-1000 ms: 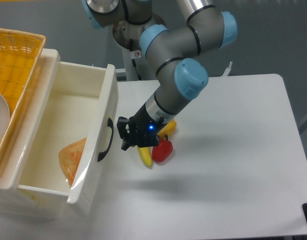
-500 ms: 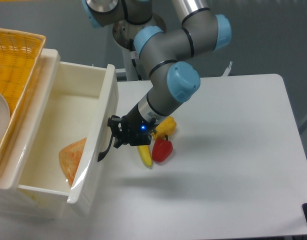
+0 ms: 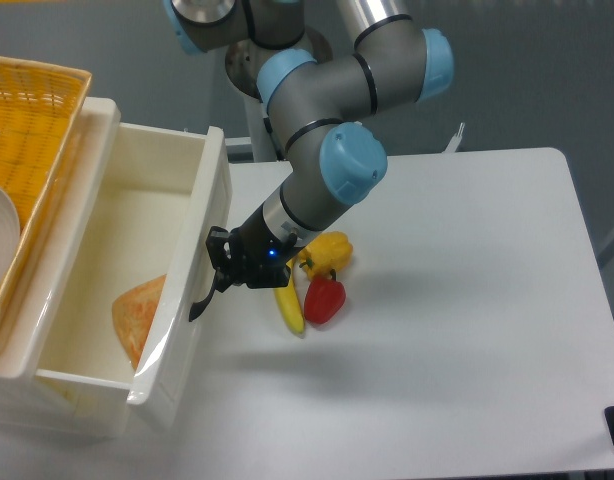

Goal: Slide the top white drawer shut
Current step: 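Push the drawer front toward the cabinet with the gripper, then keep pushing the drawer until flush with the cabinet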

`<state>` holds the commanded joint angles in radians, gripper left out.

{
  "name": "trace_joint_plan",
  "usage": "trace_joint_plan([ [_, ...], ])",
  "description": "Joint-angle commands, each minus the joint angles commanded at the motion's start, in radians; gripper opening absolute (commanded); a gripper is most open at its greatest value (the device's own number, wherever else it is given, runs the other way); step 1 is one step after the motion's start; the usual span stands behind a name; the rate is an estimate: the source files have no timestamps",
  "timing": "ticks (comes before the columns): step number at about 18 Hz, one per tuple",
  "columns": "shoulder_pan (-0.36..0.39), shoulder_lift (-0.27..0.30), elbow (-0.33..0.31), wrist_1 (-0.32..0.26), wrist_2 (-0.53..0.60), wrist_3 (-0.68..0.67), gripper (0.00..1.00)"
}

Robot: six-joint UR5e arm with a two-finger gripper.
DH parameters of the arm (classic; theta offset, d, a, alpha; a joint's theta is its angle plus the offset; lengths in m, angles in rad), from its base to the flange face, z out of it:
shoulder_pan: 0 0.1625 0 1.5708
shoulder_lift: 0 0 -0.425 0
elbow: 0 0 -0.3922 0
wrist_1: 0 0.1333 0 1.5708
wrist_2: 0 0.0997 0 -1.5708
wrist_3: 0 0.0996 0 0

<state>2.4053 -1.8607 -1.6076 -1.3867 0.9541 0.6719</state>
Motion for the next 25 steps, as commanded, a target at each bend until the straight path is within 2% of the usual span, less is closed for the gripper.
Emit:
trace_joint_plan([
  [6,-0.008,0.017,-0.002,-0.015,0.0,0.0,0.1],
  [25,-0.087,0.037,0.0,-0.014,0.002,-0.021,0.1],
])
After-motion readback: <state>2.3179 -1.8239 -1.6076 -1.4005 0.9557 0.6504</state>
